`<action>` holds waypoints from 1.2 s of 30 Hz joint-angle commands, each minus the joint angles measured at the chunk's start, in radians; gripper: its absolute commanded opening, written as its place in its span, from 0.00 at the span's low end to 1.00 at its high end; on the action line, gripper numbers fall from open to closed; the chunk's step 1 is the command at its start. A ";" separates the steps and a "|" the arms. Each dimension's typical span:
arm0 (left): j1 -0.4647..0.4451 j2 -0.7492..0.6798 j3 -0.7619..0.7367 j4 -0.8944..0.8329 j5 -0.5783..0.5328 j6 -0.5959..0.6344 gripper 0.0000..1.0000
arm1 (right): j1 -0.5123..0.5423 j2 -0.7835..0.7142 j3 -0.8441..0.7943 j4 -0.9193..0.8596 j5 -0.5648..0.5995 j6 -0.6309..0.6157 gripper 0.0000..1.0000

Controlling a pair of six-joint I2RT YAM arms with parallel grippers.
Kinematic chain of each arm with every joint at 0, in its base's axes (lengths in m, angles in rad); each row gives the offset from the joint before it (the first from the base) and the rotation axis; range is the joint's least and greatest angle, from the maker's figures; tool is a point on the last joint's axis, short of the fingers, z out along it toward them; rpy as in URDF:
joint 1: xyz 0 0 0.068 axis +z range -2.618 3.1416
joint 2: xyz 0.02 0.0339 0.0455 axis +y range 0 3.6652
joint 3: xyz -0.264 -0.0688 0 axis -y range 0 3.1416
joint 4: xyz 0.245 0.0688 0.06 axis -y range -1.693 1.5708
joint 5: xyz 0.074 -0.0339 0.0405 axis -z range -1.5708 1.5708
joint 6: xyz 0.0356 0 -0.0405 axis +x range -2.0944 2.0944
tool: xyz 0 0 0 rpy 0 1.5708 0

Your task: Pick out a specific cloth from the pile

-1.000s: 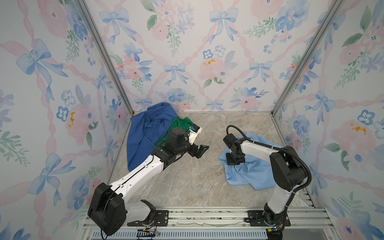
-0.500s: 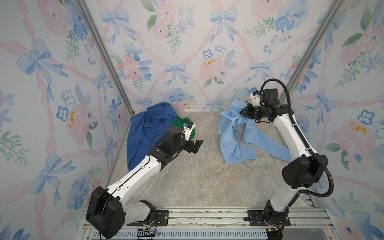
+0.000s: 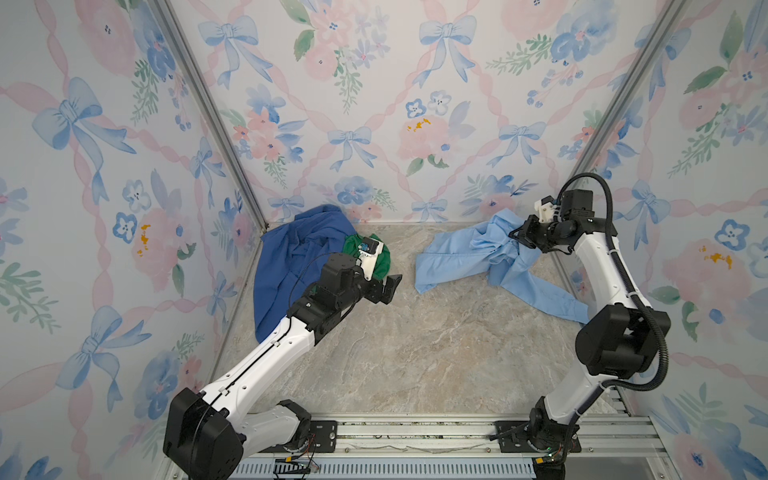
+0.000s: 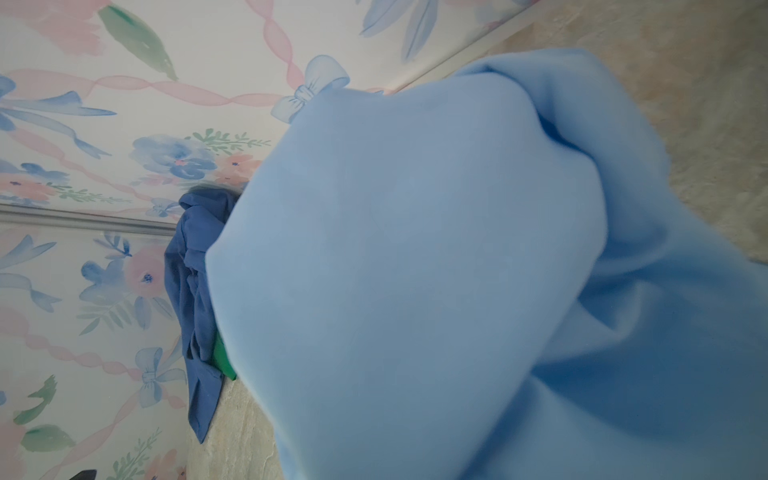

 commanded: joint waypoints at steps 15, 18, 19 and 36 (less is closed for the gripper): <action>0.004 0.028 0.025 0.002 0.013 -0.027 0.98 | 0.088 0.201 -0.042 0.030 0.291 -0.191 0.50; 0.004 0.042 0.029 0.003 0.015 -0.037 0.98 | 0.121 0.145 -0.076 0.055 0.390 -0.181 0.97; 0.004 0.044 0.028 0.003 0.015 -0.037 0.98 | 0.119 0.113 -0.105 0.068 0.415 -0.171 0.97; -0.005 0.150 0.039 0.032 0.072 -0.023 0.98 | -0.334 -0.158 -0.560 0.229 0.351 0.005 0.97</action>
